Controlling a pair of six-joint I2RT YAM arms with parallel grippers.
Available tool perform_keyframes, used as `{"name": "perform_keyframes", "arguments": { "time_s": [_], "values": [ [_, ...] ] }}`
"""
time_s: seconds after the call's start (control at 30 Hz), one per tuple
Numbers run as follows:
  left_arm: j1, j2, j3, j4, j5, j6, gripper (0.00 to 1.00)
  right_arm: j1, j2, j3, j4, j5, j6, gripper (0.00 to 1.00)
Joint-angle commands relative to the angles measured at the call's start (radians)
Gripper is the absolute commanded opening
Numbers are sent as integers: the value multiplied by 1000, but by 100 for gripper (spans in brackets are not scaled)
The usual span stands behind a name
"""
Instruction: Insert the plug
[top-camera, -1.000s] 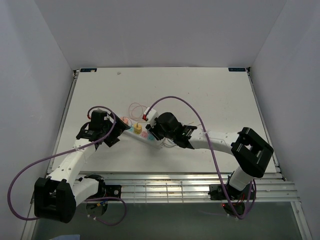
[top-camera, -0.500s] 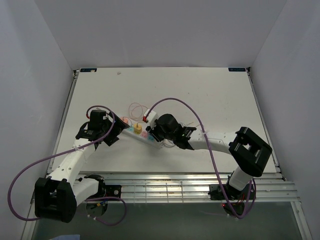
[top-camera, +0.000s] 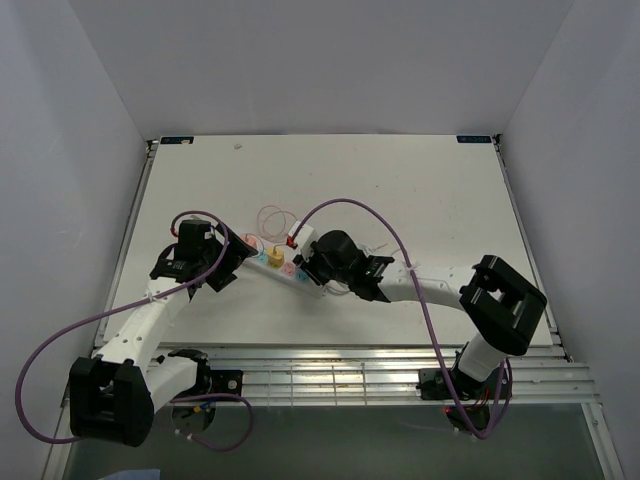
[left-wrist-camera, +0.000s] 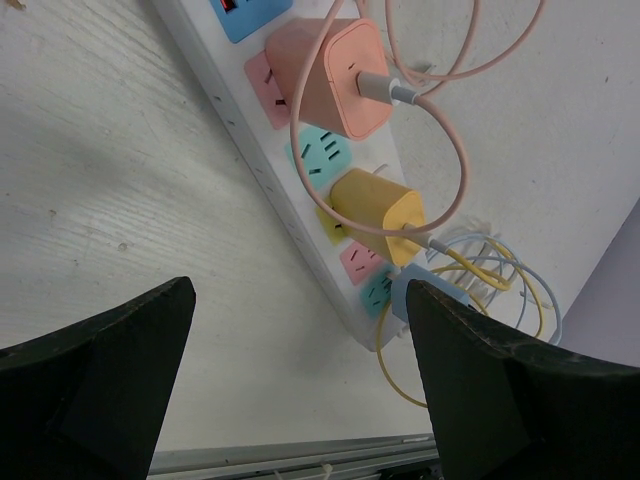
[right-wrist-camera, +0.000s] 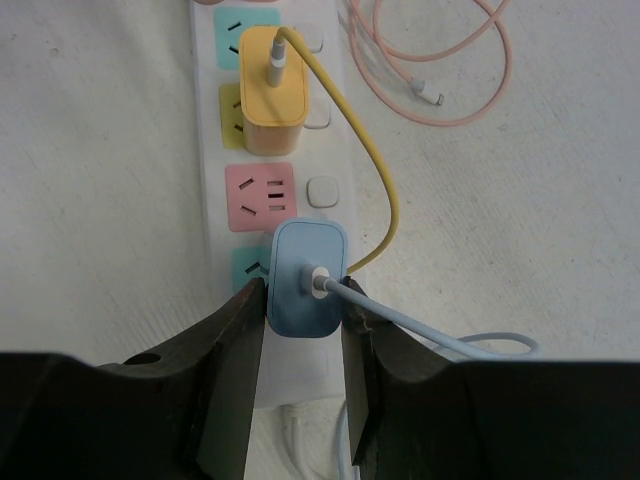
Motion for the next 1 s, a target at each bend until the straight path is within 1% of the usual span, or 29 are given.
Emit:
{"name": "perform_keyframes", "arguments": {
  "time_s": [0.0,0.23,0.4,0.63,0.77,0.97],
  "values": [
    [6,-25,15,-9,-5,15,98,1,-33,-15,-88,27,-20,8],
    [8,-20,17,-10,-2,19,98,1,-57,-21,-134,19,-16,8],
    [8,-22,14,-7,4,16,98,1,-90,-25,-90,-6,1,8],
    [11,-11,14,-1,3,16,98,1,-91,14,-44,-27,4,8],
    [9,-5,14,3,-3,16,98,1,-93,18,-62,-38,-3,8],
    [9,14,12,17,4,20,98,1,-93,-9,-68,-12,-3,8]
  ]
}}
